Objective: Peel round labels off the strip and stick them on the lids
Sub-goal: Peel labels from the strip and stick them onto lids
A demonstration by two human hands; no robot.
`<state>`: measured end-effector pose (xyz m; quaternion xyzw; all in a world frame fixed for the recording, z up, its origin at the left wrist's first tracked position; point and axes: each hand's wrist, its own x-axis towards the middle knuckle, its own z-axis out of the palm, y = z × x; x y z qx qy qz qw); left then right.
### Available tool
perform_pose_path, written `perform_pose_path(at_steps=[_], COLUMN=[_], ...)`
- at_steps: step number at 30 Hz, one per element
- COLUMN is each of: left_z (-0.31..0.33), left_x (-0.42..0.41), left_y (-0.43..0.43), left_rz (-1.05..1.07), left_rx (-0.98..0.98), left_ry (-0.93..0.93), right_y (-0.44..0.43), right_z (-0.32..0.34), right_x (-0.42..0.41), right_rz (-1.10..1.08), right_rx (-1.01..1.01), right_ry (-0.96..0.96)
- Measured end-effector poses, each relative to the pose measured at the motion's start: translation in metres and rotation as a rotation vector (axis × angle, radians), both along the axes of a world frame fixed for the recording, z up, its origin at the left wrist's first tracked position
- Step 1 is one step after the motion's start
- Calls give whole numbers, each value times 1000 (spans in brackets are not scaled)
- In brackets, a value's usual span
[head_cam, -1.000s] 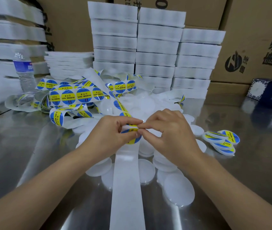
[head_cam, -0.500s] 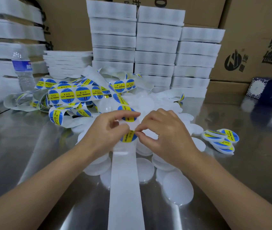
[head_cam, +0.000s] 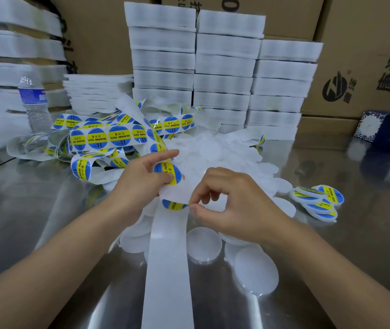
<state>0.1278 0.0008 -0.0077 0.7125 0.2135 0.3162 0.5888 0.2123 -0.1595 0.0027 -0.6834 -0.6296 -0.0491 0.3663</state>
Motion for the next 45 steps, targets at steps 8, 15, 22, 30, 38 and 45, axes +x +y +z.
perform_pose_path(at_steps=[8,15,22,30,38,45], left_z=[5,5,5,12,8,5], left_x=[-1,-5,-11,-20,-16,-8], left_y=[4,-10,-21,-27,-32,-23], left_rz=[68,-165,-372,-451,-424,-214], left_rx=[-151,-51,73,133,183,88], left_ry=[12,-13,-93,-289,-124,43], right_y=[-20,-45,-49,-58,-52,-41], right_z=[35,32,27,39,28,16], right_x=[25,71,73,79,83,82], right_rz=[-62,-729,-696,-651,-707,-703], right_rx=[36,-662,-900,-780,-763,-782], right_ry=[563,11,-17,137,115,97])
